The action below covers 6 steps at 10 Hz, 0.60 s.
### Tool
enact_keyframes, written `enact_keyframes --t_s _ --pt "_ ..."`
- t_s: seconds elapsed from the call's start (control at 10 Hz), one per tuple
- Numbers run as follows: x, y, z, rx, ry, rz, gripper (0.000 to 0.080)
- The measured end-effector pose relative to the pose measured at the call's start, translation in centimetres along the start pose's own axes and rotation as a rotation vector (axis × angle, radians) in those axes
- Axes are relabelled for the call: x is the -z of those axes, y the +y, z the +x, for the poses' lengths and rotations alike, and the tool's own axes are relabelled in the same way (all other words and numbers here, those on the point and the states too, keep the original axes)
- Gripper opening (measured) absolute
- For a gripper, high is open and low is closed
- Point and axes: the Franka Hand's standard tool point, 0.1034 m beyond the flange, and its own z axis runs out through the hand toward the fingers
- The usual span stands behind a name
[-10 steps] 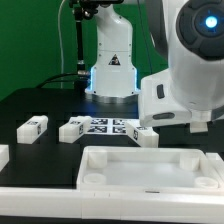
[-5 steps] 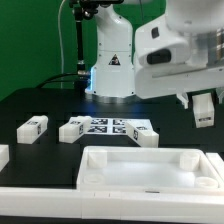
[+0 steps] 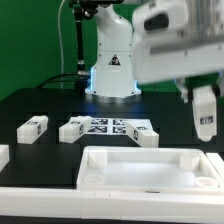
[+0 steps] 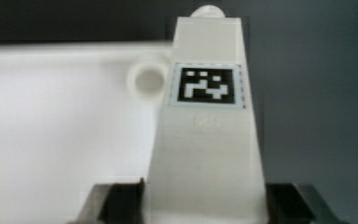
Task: Assemble desk
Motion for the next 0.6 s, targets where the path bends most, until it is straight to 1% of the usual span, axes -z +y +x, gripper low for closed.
enact_keyframes --t_s 0.1,0.2,0.3,0.4,0.5,0.6 --pt "2.3 -0.2 1.3 0.035 0.091 -0.001 0.0295" --pt "3.6 -0.4 2.3 0.046 0.159 -0.002 0.0295" --pt "4.4 -0.7 3.1 0.05 0.255 -0.005 0.0295" --pt "3.7 -0.4 2.7 0.048 0.274 -0.011 0.0295" --pt "3.5 -0.3 2.5 0.046 0.262 -0.011 0.0295" --pt "3.4 -0.2 2.6 0.058 0.268 -0.018 0.0295"
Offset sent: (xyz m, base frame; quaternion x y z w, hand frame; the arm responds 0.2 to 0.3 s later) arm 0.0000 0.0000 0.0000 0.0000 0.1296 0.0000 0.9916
